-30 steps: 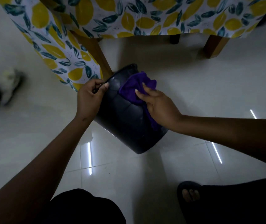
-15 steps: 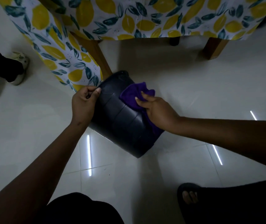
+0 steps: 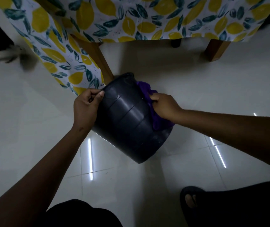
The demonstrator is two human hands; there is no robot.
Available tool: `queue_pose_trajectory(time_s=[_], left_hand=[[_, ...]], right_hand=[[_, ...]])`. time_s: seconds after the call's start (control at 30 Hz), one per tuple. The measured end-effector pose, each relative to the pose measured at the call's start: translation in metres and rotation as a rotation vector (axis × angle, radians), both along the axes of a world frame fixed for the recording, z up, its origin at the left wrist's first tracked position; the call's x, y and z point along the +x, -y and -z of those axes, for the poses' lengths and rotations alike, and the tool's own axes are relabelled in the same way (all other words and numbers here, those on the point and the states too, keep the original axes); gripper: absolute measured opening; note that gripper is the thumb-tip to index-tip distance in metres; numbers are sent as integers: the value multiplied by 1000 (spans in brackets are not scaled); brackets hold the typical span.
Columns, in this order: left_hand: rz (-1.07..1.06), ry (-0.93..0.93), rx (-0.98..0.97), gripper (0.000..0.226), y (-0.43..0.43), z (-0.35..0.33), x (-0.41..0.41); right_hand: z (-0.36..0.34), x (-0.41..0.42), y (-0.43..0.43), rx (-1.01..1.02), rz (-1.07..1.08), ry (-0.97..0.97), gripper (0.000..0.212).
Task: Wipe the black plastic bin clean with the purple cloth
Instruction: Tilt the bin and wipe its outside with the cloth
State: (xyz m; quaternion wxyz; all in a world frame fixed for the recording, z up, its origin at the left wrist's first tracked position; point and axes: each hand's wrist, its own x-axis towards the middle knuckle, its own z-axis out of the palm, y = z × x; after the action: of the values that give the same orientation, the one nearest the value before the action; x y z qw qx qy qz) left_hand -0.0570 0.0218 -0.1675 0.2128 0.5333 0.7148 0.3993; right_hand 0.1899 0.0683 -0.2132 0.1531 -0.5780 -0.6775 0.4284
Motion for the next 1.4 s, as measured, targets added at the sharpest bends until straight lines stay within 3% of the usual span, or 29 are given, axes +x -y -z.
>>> queue_pose_trajectory(time_s=[0.17, 0.27, 0.37, 0.5, 0.57, 0.77, 0.9, 1.03, 1.27, 1.4], left_hand=[[-39, -1, -26, 17, -1, 6, -8], [-38, 10, -33, 17, -1, 5, -9], [-13, 0, -34, 14, 1, 2, -6], [11, 17, -14, 12, 4, -2, 0], [14, 9, -14, 12, 3, -2, 1], [-33, 5, -48, 15, 3, 7, -6], [-26, 0, -42, 13, 1, 6, -5], [-11, -24, -26, 11, -1, 5, -1], [-48, -17, -40, 13, 2, 9, -10], [-10, 2, -30, 13, 3, 4, -3]], right_hand=[[3, -18, 49, 330, -229, 73, 55], [4, -19, 46, 382, -235, 82, 54], [5, -16, 18, 234, -124, -16, 50], [-5, -7, -14, -123, 58, -6, 37], [-9, -4, -16, -206, 109, -7, 32], [-6, -13, 26, 30, -3, -67, 41], [7, -11, 16, 98, -79, 13, 46], [4, -8, 4, 69, 1, 27, 45], [0, -22, 25, 120, -118, -18, 44], [-2, -9, -3, -42, 107, -24, 41]])
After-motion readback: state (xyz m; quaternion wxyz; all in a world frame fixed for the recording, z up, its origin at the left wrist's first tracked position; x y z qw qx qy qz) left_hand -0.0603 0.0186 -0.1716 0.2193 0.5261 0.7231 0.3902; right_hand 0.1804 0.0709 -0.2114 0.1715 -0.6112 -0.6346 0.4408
